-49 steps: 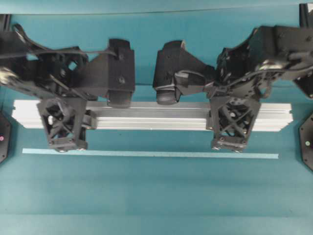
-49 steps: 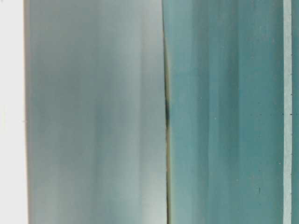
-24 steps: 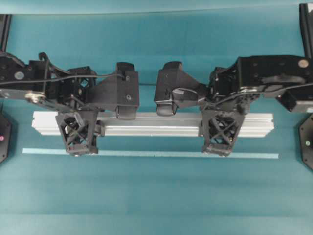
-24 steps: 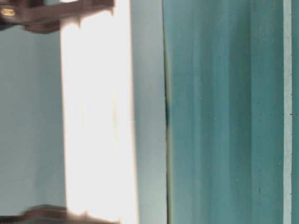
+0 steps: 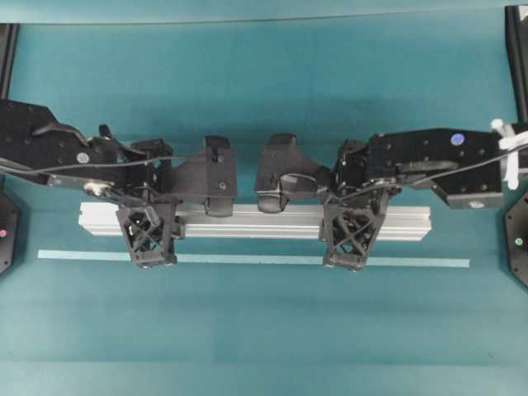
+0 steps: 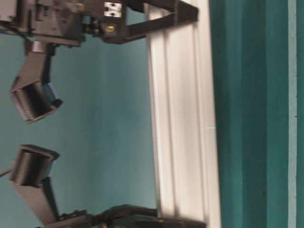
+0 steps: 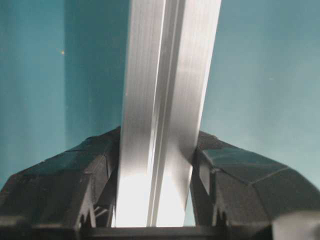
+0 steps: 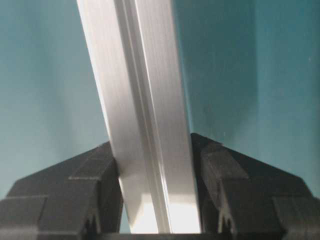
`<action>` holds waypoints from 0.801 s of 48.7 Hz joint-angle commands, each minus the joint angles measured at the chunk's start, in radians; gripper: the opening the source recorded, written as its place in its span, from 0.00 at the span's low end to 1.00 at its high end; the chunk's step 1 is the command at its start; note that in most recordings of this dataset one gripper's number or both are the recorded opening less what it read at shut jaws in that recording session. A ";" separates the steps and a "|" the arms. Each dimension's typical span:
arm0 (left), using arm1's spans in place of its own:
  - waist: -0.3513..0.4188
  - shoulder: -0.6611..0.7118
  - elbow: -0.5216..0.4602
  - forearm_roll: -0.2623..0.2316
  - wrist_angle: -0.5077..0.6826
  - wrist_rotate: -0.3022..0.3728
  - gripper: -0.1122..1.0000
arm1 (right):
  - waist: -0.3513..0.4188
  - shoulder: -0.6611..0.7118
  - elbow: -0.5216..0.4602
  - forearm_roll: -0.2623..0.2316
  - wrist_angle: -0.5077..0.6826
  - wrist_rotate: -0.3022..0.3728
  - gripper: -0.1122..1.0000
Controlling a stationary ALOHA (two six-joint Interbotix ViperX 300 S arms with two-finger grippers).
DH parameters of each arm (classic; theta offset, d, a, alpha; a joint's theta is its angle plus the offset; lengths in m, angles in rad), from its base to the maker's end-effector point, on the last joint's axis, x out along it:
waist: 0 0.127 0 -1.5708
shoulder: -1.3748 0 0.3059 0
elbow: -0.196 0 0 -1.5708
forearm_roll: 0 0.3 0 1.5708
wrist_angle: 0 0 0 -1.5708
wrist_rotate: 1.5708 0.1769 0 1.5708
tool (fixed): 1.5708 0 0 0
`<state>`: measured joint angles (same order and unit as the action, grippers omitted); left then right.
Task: Lift the metal rail with both hands.
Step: 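Lower the held rail back down toward the table with both grippers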
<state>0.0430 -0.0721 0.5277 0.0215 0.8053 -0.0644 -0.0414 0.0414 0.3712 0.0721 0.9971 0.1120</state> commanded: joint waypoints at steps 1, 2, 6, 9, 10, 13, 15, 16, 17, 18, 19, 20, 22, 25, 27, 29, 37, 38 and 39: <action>0.008 0.002 0.008 0.006 -0.044 -0.002 0.43 | -0.008 0.003 0.020 0.005 -0.048 0.005 0.45; 0.008 0.005 0.011 0.006 -0.052 -0.002 0.43 | -0.006 0.005 0.028 0.005 -0.055 0.005 0.45; 0.008 0.017 0.026 0.005 -0.080 0.000 0.43 | -0.008 0.006 0.058 0.003 -0.083 0.005 0.45; 0.008 0.032 0.035 0.006 -0.103 0.000 0.43 | -0.008 0.006 0.075 0.003 -0.100 0.005 0.45; 0.008 0.038 0.038 0.006 -0.110 0.000 0.43 | -0.008 0.006 0.081 0.003 -0.107 0.005 0.45; 0.009 0.055 0.041 0.006 -0.140 0.000 0.43 | -0.008 0.008 0.098 0.003 -0.130 0.005 0.45; 0.008 0.067 0.044 0.006 -0.158 0.000 0.43 | -0.008 0.011 0.109 0.003 -0.147 0.005 0.45; 0.008 0.074 0.044 0.006 -0.166 0.000 0.43 | -0.008 0.014 0.115 0.005 -0.156 0.005 0.45; 0.008 0.084 0.044 0.006 -0.178 0.000 0.43 | -0.008 0.017 0.120 0.005 -0.164 0.005 0.45; 0.008 0.092 0.044 0.006 -0.183 0.000 0.43 | -0.008 0.020 0.126 0.005 -0.172 0.005 0.45; 0.008 0.098 0.043 0.006 -0.187 0.000 0.43 | -0.008 0.021 0.130 0.003 -0.179 0.005 0.45; 0.008 0.104 0.044 0.006 -0.190 -0.002 0.43 | -0.008 0.026 0.133 0.003 -0.189 0.005 0.45; 0.008 0.115 0.043 0.005 -0.195 -0.002 0.43 | -0.008 0.032 0.138 0.003 -0.199 0.005 0.45; 0.008 0.130 0.041 0.006 -0.195 0.000 0.43 | -0.008 0.041 0.141 0.005 -0.215 0.005 0.45; 0.009 0.137 0.041 0.006 -0.196 0.000 0.43 | -0.008 0.048 0.143 0.003 -0.222 0.005 0.45; 0.009 0.144 0.043 0.005 -0.198 0.002 0.43 | -0.008 0.052 0.143 0.005 -0.229 0.005 0.45; 0.011 0.150 0.055 0.006 -0.199 0.000 0.43 | -0.005 0.072 0.146 0.005 -0.247 0.003 0.45; 0.009 0.152 0.057 0.005 -0.201 0.000 0.43 | -0.003 0.074 0.149 0.003 -0.249 0.003 0.45; 0.009 0.150 0.057 0.005 -0.201 0.000 0.43 | -0.003 0.074 0.150 0.003 -0.250 0.003 0.45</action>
<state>0.0491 0.0828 0.5829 0.0261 0.6090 -0.0598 -0.0414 0.1135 0.5246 0.0706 0.7609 0.1120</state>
